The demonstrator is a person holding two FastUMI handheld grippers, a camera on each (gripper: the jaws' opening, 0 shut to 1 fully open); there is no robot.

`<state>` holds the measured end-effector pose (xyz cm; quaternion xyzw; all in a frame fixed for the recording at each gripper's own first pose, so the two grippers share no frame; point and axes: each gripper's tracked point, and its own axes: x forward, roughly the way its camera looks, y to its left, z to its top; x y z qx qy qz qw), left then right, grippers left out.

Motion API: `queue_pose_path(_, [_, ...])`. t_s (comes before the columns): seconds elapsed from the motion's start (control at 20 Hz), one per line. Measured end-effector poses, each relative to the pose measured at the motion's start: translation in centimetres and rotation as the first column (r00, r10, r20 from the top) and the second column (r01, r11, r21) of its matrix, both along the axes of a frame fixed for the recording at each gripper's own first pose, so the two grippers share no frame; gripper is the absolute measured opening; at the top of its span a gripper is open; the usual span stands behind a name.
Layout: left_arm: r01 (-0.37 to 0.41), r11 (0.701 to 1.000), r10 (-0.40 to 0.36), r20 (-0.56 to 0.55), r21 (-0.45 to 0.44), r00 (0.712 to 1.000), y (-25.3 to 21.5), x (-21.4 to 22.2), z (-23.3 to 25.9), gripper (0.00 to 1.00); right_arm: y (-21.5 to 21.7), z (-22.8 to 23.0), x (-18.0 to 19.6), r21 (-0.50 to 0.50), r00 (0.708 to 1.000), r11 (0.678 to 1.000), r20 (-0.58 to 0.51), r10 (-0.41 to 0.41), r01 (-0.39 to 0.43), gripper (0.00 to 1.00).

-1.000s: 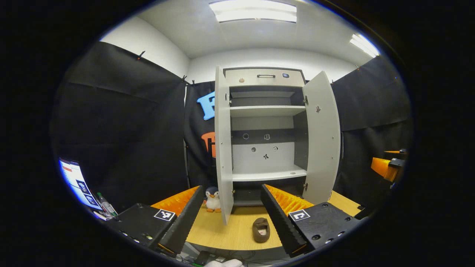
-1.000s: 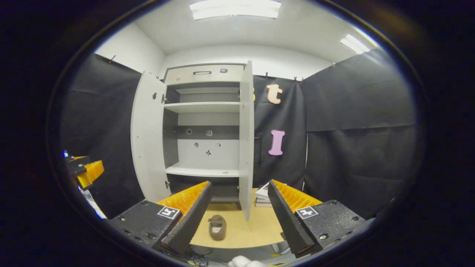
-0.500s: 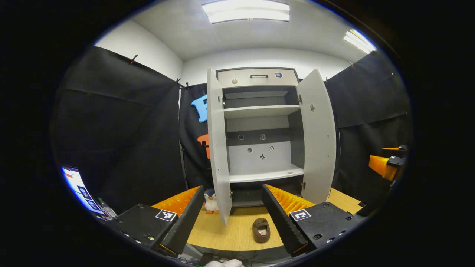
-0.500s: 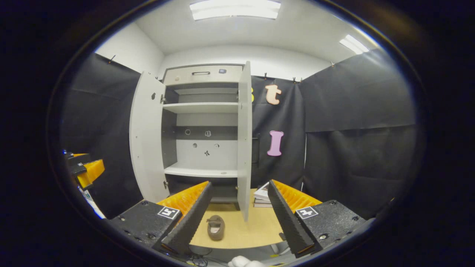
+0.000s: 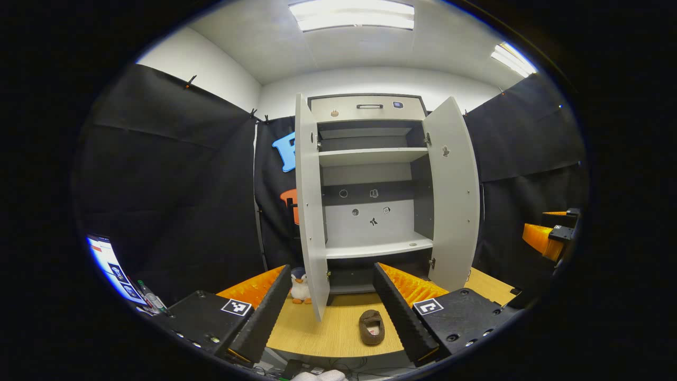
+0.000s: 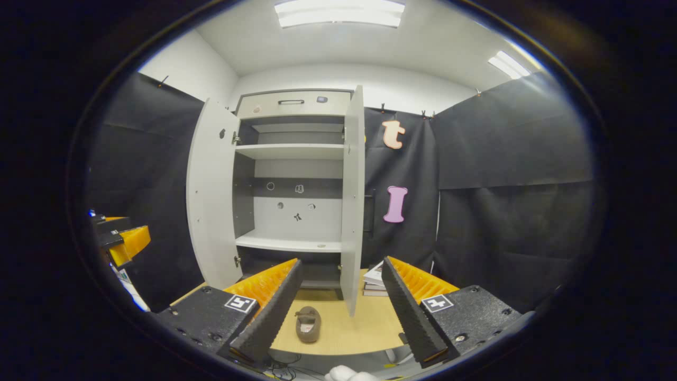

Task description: Grab one shoe with the right hand and put it into the shoe cabinet, grab the other shoe with the left hand and put it into the shoe cabinet; then close the right door with the right hand and the left door with the left hand.

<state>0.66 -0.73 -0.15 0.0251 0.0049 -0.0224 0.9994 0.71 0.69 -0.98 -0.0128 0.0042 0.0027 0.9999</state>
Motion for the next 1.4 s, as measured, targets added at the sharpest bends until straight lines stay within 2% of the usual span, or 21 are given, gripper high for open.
queue_pose_path(0.3, [0.007, 1.000, -0.007, -0.018, 0.002, 1.000, 0.4, -0.1, -0.8, 0.95, 1.3, -2.2, 1.1, -0.015, 0.999, 1.000, -0.041, 0.013, -0.014, 0.99])
queue_pose_path(0.55, [-0.003, 1.000, 0.002, -0.046, -0.012, 0.999, 0.1, 0.5, -1.9, 0.95, 3.0, -4.2, 2.3, -0.025, 0.995, 0.998, -0.078, 0.057, -0.059, 0.99])
queue_pose_path(0.95, [-0.088, 0.996, 0.087, -0.064, -0.018, 0.994, 0.7, 2.1, -2.5, 0.95, 5.4, -12.4, 8.6, -0.068, 0.966, 0.983, -0.208, 0.153, -0.170, 0.99])
queue_pose_path(1.15, [-0.122, 0.992, 0.122, -0.066, -0.007, 0.990, 0.9, 3.0, -2.7, 0.95, 7.9, -20.3, 12.6, -0.061, 0.917, 0.968, -0.340, 0.208, -0.243, 0.99])
queue_pose_path(1.25, [-0.141, 0.990, 0.140, -0.065, -0.005, 0.988, 1.1, 3.3, -2.6, 0.95, 9.7, -24.8, 14.6, -0.034, 0.877, 0.959, -0.415, 0.242, -0.281, 0.99])
queue_pose_path(1.4, [-0.163, 0.987, 0.161, -0.085, -0.012, 0.983, 1.2, 3.7, -3.1, 0.95, 11.7, -31.1, 17.9, 0.018, 0.810, 0.956, -0.527, 0.258, -0.293, 0.99])
